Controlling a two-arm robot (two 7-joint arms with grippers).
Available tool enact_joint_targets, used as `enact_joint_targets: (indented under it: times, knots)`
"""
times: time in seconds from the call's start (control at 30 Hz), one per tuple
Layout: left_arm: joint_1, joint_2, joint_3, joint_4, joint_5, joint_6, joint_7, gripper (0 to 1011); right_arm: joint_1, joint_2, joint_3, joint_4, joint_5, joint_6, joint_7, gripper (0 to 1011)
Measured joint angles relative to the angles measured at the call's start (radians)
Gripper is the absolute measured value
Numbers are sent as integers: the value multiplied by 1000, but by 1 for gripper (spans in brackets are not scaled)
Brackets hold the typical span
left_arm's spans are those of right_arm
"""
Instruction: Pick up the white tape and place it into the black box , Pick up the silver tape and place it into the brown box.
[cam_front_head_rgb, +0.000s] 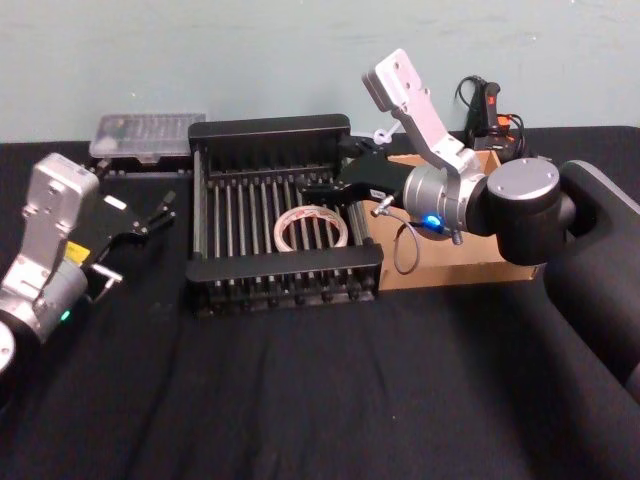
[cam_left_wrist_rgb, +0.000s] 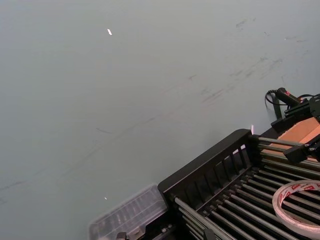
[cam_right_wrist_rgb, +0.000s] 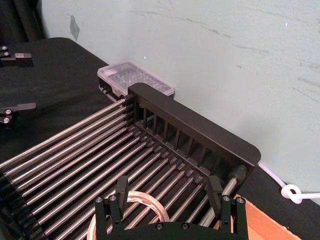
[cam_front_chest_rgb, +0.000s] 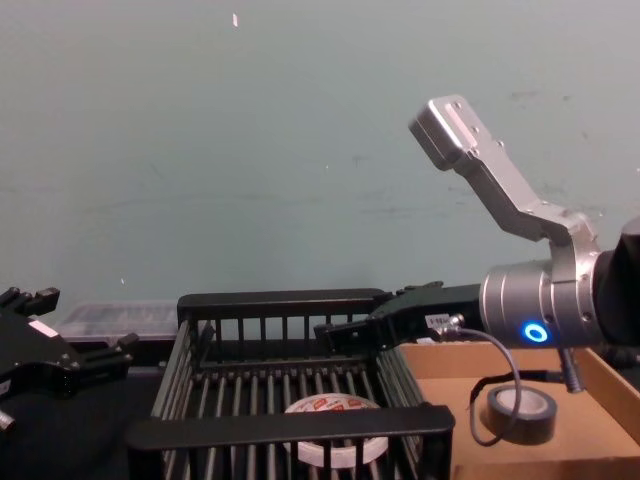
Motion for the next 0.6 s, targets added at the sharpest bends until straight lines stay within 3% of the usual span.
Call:
enact_joint_targets:
  times: [0.3,0.6]
  knots:
    - [0,0,0,0,0,0,0,1001,-18,8,21,-25,6,-3,6,1002]
    - [0,0,0,0,0,0,0,1001,-80,54,69,-134,29,1,6,1002]
